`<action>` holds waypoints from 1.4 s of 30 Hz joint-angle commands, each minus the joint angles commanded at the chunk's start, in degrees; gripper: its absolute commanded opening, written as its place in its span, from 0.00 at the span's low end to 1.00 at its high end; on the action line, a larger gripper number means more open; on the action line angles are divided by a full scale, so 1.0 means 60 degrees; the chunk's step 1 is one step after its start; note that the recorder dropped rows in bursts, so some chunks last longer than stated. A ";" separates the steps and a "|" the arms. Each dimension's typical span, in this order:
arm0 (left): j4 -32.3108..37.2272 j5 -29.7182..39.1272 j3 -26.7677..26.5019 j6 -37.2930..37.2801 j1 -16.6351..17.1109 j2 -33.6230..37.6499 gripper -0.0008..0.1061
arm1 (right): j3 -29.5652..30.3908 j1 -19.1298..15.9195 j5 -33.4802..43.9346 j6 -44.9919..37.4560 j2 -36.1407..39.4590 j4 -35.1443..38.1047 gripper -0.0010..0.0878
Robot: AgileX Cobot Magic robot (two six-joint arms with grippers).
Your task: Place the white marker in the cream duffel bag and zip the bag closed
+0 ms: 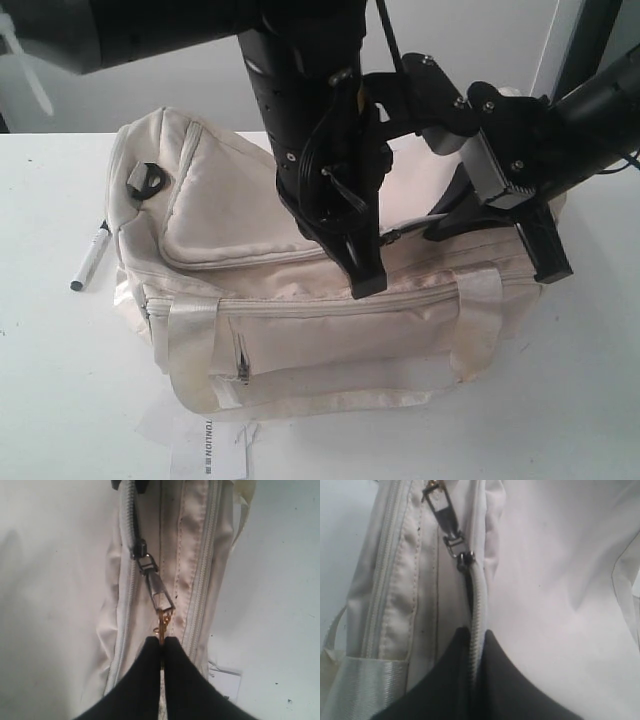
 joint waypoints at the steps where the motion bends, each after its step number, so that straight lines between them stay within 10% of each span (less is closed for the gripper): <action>1: 0.0018 0.0000 0.0000 0.0000 0.0000 0.0000 0.01 | 0.0000 0.0000 0.0000 0.0000 0.0000 0.0000 0.01; 42: 0.0317 0.0000 0.0154 0.0036 0.0000 -0.0330 0.01 | 0.0000 0.0000 -0.0252 0.0311 0.0000 -0.0229 0.01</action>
